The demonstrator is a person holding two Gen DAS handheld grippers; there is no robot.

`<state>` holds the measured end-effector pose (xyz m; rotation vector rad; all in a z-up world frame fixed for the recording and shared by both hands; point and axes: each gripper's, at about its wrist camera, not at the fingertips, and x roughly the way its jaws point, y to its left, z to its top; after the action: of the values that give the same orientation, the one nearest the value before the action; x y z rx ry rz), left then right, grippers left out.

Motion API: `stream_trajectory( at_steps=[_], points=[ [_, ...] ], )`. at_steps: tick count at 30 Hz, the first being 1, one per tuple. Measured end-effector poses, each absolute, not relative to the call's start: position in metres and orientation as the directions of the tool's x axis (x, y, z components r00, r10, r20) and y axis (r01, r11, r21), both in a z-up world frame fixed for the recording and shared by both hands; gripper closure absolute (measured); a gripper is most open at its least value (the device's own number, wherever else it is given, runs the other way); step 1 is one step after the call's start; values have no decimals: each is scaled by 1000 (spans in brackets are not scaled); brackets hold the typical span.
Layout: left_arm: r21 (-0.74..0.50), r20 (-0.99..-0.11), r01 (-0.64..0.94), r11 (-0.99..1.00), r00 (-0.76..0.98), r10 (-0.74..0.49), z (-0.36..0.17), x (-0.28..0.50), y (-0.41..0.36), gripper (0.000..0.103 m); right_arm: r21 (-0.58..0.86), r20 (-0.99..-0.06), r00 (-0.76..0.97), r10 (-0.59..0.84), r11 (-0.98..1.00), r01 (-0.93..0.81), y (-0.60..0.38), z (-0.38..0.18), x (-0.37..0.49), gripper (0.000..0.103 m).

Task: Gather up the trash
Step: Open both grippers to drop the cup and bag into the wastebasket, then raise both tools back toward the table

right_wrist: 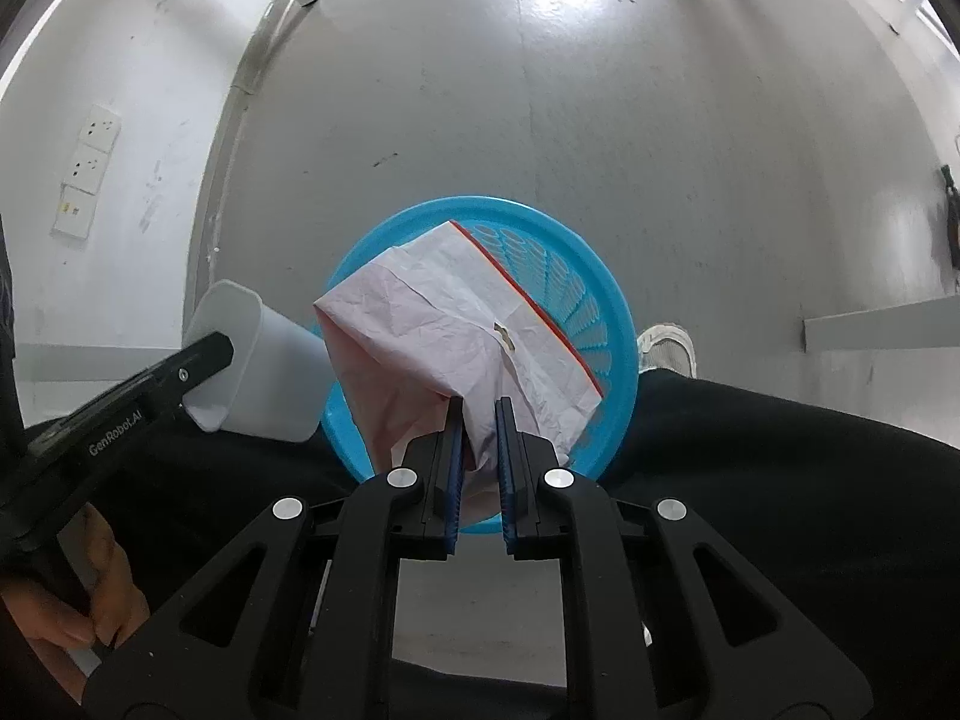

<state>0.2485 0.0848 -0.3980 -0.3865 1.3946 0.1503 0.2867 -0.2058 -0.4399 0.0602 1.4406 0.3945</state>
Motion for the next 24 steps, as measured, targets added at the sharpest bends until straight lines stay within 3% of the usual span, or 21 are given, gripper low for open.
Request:
stream_trajectory(
  at_steps=[6, 10, 24],
  points=[
    [-205, -971, -303, 931, 183, -155, -399, 250, 79, 93, 285, -950, 62, 307, 930, -231, -212, -449, 287, 90],
    [-224, -963, -315, 922, 215, -161, -395, 250, 83, 76, 292, -947, 72, 313, 933, -211, -219, -447, 287, 67],
    [-166, -972, -248, 955, 207, -115, -381, 230, 69, 74, 264, -938, 147, 314, 922, -283, -220, -413, 266, 66]
  ],
)
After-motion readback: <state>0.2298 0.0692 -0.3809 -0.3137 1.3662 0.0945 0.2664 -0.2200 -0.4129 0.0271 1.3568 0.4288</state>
